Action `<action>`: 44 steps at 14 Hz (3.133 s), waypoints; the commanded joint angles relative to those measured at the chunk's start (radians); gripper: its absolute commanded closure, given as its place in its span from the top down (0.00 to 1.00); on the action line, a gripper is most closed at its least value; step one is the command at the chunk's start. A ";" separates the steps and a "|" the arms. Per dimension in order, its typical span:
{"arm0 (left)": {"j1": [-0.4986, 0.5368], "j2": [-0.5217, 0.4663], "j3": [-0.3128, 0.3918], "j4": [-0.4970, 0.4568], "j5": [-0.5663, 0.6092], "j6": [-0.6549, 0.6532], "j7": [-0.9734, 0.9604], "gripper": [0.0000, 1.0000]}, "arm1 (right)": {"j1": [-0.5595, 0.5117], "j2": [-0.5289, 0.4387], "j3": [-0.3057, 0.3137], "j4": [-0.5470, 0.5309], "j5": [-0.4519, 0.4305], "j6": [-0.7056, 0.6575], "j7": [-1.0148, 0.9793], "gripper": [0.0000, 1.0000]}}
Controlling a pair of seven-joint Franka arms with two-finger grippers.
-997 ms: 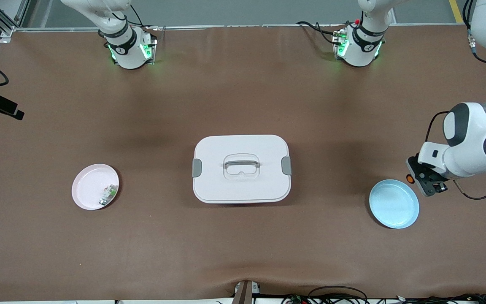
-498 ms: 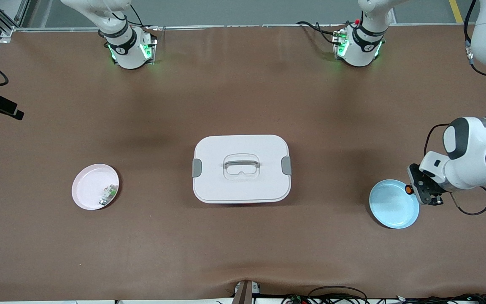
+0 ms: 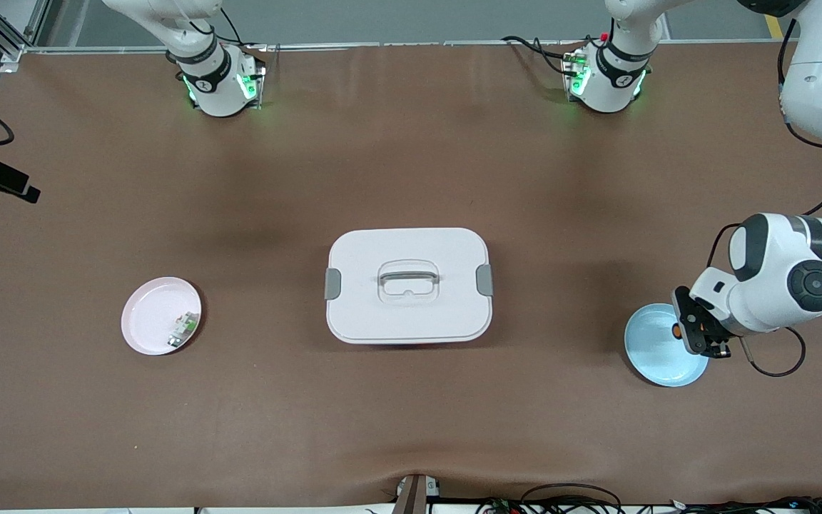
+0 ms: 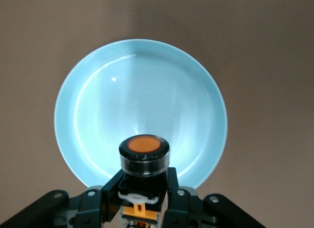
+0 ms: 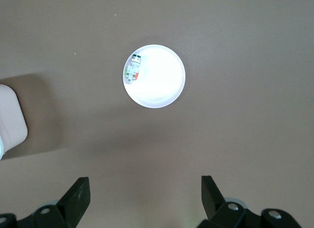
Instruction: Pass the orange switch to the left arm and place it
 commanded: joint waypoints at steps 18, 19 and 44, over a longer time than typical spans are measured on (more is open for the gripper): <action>-0.016 0.085 -0.004 0.018 0.170 0.108 -0.062 1.00 | -0.011 0.013 0.013 0.040 -0.012 -0.018 0.002 1.00; -0.014 0.070 -0.005 0.018 0.159 0.100 -0.070 1.00 | -0.011 0.013 0.013 0.040 -0.012 -0.018 0.002 1.00; -0.011 -0.326 -0.091 0.231 -0.246 -0.648 -1.170 1.00 | -0.007 0.015 0.014 0.040 -0.012 -0.018 0.002 1.00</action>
